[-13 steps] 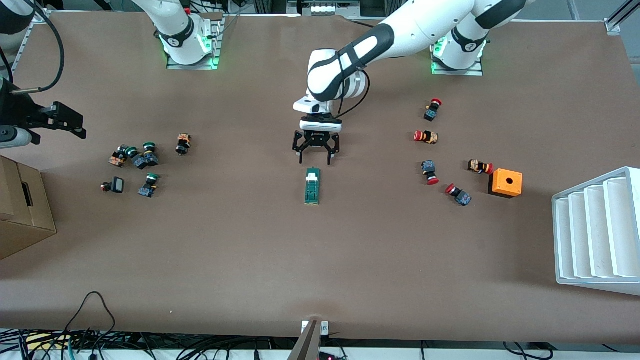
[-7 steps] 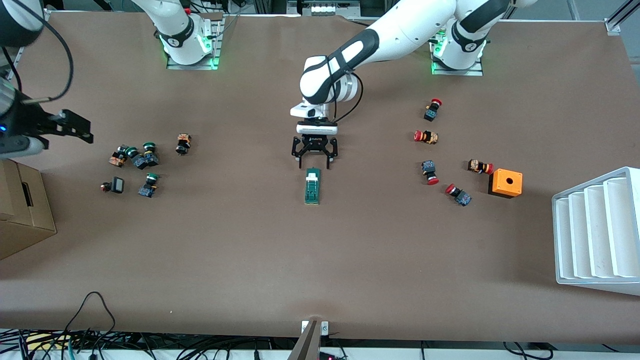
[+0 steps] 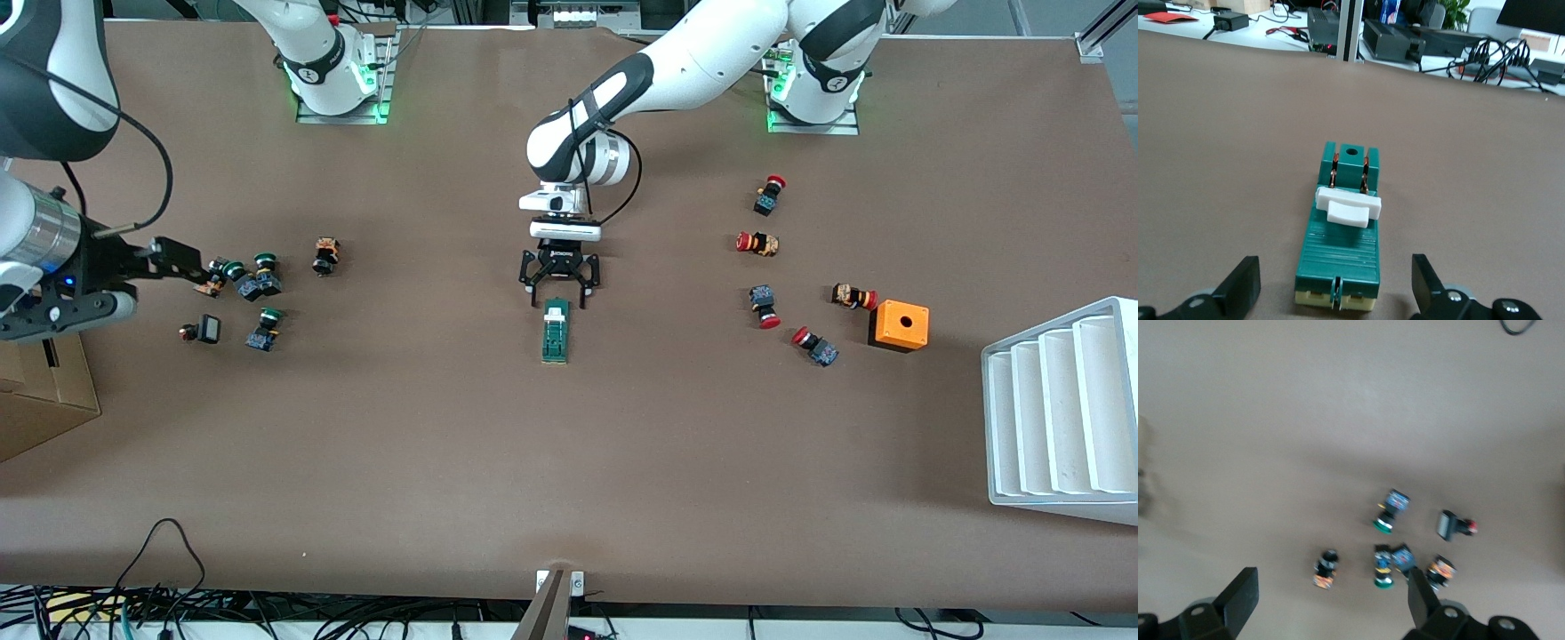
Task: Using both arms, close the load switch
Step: 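Lower the left gripper and clamp the green switch base while the right gripper approaches, then lower the right gripper and grasp the white lever handle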
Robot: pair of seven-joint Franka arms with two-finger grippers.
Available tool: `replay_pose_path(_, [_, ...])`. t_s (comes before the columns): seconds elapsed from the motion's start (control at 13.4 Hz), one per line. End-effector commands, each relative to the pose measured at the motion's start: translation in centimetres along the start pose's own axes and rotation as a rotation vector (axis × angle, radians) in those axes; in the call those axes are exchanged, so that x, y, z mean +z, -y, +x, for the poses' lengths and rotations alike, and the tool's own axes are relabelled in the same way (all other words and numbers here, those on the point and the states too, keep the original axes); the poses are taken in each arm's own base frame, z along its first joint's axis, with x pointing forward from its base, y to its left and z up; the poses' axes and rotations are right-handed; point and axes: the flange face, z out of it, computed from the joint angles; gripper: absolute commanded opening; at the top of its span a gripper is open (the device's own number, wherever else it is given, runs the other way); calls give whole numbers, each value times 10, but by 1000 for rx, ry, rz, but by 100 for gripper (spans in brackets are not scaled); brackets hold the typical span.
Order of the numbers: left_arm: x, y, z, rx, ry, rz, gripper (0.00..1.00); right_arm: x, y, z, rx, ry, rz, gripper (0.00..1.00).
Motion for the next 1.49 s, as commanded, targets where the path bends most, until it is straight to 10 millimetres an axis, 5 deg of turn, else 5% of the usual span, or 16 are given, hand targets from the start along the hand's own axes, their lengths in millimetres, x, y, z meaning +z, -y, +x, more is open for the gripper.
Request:
replay_pose_path(0.0, [6, -2, -12, -31, -57, -31, 100, 1, 7, 20, 170, -66, 83, 99])
replay_pose_path(0.52, [8, 0, -17, -2, -78, -23, 90, 38, 100, 62, 627, -106, 225, 99])
replay_pose_path(0.82, [9, 3, -21, 78, -106, -11, 90, 78, 191, 81, 891, -111, 266, 99])
replay_pose_path(1.12, [9, 3, -23, 87, -106, -10, 81, 123, 264, 82, 1151, -61, 283, 99])
replay_pose_path(1.42, [6, 1, -25, 85, -103, -12, 69, 170, 328, 60, 1304, -68, 303, 98])
